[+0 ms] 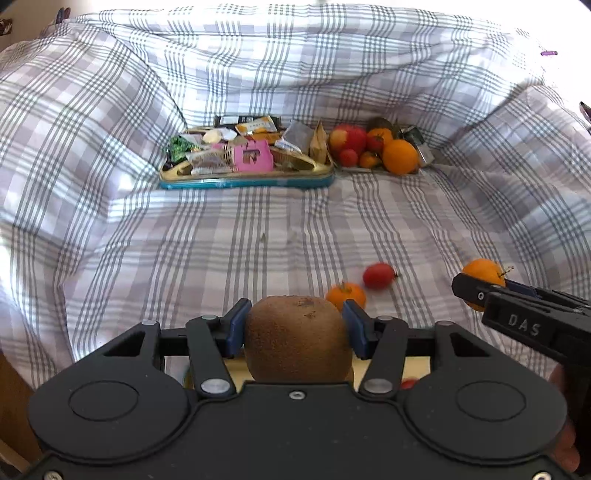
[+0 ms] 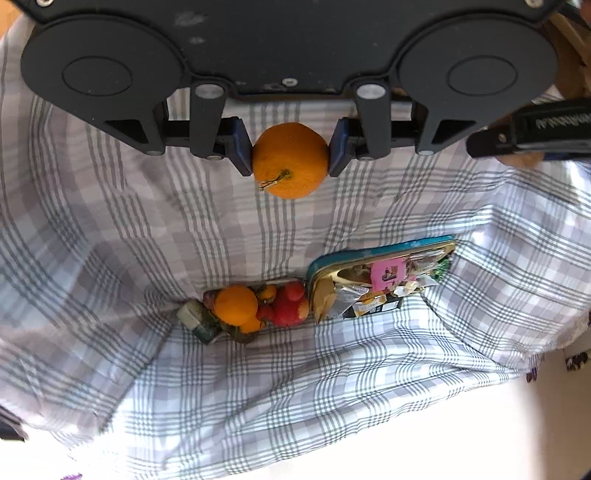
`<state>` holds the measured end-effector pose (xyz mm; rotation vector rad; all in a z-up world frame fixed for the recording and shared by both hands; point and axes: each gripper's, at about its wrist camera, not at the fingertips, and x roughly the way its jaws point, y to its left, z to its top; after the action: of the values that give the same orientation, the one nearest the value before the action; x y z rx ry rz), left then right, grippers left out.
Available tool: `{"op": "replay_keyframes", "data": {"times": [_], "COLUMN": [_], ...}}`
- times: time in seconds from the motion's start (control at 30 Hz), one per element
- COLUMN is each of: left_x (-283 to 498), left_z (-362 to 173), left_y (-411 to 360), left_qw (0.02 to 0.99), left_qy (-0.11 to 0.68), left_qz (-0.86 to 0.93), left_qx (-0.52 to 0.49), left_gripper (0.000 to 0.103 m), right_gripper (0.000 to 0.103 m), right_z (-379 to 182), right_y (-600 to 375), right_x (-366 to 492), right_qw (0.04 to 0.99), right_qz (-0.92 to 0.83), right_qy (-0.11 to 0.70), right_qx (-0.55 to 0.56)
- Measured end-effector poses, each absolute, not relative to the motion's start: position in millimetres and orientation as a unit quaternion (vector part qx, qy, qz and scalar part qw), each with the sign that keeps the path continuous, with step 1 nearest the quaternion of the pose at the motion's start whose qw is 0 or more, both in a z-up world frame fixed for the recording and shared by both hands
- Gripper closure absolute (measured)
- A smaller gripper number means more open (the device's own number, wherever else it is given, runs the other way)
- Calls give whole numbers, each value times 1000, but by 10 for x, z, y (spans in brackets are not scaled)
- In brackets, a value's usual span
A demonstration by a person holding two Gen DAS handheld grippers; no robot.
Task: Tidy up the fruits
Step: 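Carry the kiwi and tangerine over the gold tray with both tools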
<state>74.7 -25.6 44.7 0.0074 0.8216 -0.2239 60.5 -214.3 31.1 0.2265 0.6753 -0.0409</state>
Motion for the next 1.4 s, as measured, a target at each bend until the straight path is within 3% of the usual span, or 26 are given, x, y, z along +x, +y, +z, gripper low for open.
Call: {"op": "replay_keyframes", "data": {"times": [0.63, 1.4], "left_x": [128, 169], "left_z": [155, -76], "left_y": [-115, -714], "left_qw": [896, 873], "left_qy": [433, 469], "left_qz": [-99, -123], "left_qx": [-1, 46], "left_gripper": [44, 44], "right_gripper": [58, 58], "right_z": [-2, -123], "right_y": [-1833, -1868], "right_x": [-395, -531], "right_qw": [937, 931], "right_qz": [-41, -66], "right_qy": [344, 357], "right_qx": [47, 35]}}
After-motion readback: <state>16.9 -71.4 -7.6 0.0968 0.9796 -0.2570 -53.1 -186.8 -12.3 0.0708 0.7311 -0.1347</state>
